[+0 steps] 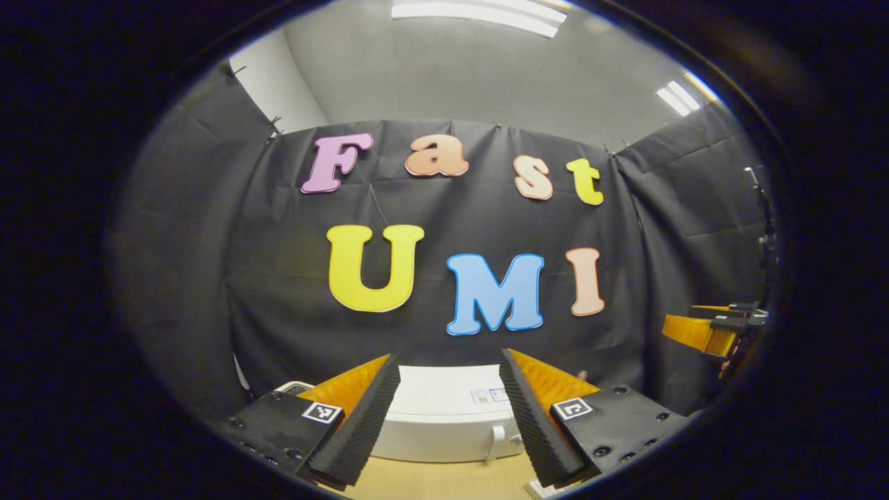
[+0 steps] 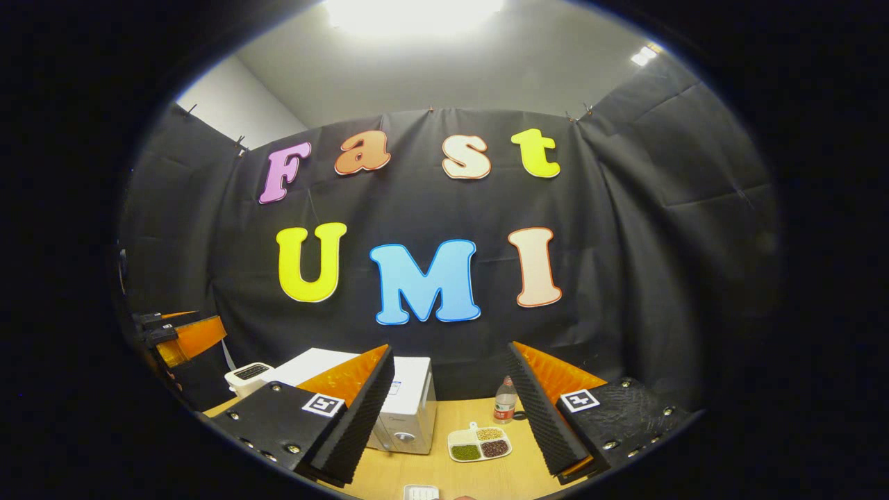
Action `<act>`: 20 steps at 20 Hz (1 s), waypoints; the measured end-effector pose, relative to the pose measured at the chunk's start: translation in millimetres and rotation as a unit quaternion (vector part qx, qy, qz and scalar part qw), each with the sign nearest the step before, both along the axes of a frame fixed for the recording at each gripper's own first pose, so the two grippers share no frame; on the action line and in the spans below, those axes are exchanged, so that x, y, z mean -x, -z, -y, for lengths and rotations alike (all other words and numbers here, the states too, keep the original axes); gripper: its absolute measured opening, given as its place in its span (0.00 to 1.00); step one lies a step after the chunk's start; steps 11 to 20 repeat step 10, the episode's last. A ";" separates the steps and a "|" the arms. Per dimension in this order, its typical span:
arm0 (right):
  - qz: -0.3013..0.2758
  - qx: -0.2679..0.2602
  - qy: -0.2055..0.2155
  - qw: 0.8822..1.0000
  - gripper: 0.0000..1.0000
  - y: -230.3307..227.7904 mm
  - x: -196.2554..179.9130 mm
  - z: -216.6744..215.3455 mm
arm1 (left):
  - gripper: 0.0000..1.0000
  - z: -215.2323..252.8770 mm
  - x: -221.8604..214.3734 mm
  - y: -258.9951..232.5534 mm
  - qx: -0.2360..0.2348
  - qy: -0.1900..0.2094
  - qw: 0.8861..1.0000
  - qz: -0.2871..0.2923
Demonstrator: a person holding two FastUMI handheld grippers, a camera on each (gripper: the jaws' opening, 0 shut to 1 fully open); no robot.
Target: Open the microwave oven with the left hand, put the food in, and close the microwave oven.
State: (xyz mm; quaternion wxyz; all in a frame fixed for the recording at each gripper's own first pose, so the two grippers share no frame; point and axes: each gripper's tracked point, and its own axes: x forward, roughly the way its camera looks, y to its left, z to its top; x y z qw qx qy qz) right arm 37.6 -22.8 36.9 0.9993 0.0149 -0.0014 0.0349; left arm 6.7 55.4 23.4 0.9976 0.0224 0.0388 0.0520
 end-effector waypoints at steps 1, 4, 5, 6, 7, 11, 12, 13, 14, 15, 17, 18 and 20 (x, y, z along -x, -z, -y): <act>0.001 0.000 -0.001 1.000 0.97 -1.5 2.5 -4.3 | 0.97 -3.3 4.3 -4.4 -0.002 0.001 1.000 0.002; 0.004 0.005 0.005 1.000 0.97 -3.6 9.6 -13.2 | 0.94 -10.9 16.3 -14.5 -0.003 0.008 1.000 0.012; 0.003 0.005 0.009 1.000 0.97 -3.5 12.2 -15.4 | 0.93 -11.9 19.0 -15.5 -0.002 0.012 1.000 0.012; 0.004 0.005 0.015 1.000 0.97 -2.9 14.8 -15.7 | 0.92 -11.1 20.5 -14.6 -0.001 0.017 1.000 0.013; 0.006 0.005 0.017 1.000 0.97 -2.1 16.7 -16.8 | 0.94 -11.8 22.4 -14.2 -0.001 0.021 1.000 0.014; 0.002 0.017 0.024 1.000 0.97 1.1 21.5 -17.4 | 0.92 -12.5 24.2 -9.2 0.007 0.033 0.999 0.013; 0.002 0.017 0.024 1.000 0.97 1.1 21.5 -17.4 | 0.92 -12.5 24.2 -9.2 0.007 0.033 0.999 0.013; 0.002 0.017 0.024 1.000 0.97 1.1 21.5 -17.4 | 0.92 -12.5 24.2 -9.2 0.007 0.033 0.999 0.013; 0.002 0.017 0.024 1.000 0.97 1.1 21.5 -17.4 | 0.92 -12.5 24.2 -9.2 0.007 0.033 0.999 0.013; 0.002 0.017 0.024 1.000 0.97 1.1 21.5 -17.4 | 0.92 -12.5 24.2 -9.2 0.007 0.033 0.999 0.013; 0.002 0.017 0.024 1.000 0.97 1.1 21.5 -17.4 | 0.92 -12.5 24.2 -9.2 0.007 0.033 0.999 0.013; 0.002 0.017 0.024 1.000 0.97 1.1 21.5 -17.4 | 0.92 -12.5 24.2 -9.2 0.007 0.033 0.999 0.013; 0.002 0.017 0.024 1.000 0.97 1.1 21.5 -17.4 | 0.92 -12.5 24.2 -9.2 0.007 0.033 0.999 0.013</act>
